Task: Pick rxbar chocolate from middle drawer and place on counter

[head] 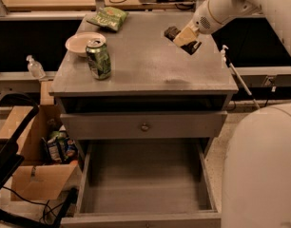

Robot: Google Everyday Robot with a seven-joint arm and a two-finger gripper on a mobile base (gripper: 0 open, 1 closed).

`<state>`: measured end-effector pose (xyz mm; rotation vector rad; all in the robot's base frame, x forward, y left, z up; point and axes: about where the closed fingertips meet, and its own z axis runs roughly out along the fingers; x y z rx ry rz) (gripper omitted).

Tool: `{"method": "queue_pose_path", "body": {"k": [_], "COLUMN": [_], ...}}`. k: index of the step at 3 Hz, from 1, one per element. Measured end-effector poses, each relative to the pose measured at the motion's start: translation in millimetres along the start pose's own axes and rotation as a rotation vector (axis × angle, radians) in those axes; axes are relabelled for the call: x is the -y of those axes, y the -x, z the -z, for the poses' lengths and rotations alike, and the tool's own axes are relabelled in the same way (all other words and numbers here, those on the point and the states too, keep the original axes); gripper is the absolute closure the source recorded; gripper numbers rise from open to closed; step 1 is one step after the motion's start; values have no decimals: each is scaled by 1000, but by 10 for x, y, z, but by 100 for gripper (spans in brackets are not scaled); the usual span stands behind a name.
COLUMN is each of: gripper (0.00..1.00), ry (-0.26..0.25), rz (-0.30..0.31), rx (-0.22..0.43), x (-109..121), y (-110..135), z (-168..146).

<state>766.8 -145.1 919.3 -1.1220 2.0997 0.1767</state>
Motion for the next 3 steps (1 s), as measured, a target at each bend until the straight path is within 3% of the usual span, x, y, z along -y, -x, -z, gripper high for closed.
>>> {"method": "queue_pose_path", "body": {"k": [2,3], "gripper": [0,0], "ry": [9,9], "rz": [0,0], "rx": [-4,-4], "x": [-27,-27], "y": [-7,-7], "z": [-66,-66]}}
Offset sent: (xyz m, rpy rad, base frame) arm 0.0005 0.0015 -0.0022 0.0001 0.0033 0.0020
